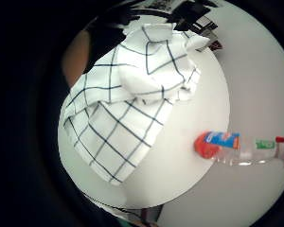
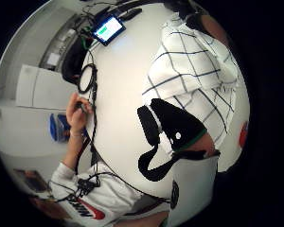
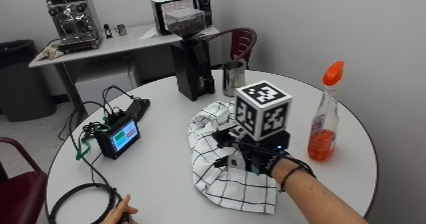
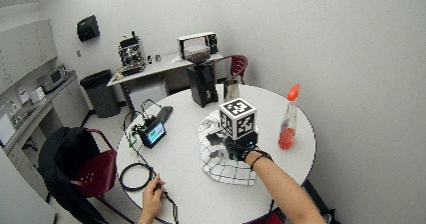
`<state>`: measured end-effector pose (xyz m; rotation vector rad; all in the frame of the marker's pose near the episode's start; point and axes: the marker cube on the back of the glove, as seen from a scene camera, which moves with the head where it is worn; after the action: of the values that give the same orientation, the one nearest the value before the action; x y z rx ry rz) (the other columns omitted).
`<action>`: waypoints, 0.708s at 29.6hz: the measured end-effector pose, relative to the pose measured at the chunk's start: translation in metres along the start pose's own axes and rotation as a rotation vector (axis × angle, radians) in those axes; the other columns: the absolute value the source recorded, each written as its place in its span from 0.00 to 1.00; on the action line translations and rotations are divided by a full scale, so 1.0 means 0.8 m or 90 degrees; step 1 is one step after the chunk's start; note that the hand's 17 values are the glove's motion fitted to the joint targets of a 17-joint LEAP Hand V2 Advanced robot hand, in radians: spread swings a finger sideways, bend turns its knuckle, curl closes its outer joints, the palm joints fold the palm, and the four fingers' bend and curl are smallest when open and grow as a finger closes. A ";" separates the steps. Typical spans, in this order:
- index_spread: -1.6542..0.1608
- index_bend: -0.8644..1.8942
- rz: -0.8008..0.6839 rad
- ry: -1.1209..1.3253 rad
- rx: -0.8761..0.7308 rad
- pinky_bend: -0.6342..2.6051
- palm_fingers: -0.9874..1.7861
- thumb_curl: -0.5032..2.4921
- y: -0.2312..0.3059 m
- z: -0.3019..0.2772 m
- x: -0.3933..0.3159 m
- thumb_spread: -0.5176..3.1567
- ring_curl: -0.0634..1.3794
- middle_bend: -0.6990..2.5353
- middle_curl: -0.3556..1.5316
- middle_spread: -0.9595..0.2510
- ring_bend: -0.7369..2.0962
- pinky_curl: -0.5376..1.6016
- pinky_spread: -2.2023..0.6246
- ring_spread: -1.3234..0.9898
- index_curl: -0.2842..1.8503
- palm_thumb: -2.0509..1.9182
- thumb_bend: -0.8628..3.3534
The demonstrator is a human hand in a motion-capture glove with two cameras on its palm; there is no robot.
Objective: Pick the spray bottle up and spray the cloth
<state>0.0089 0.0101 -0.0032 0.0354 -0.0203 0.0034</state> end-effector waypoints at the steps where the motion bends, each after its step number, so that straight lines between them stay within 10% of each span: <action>1: 0.81 0.42 0.002 -0.005 0.008 0.27 0.57 0.19 0.004 -0.002 0.003 0.25 0.09 0.31 0.23 0.78 0.36 0.27 0.82 0.58 0.18 0.62 0.27; 21: 0.70 0.34 0.191 -0.571 0.474 0.31 0.54 0.23 0.021 -0.062 0.167 0.42 0.21 0.31 0.32 0.77 0.39 0.37 0.85 0.58 0.21 0.64 0.25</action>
<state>0.1434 0.0290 -0.0490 0.7776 -0.9224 0.2959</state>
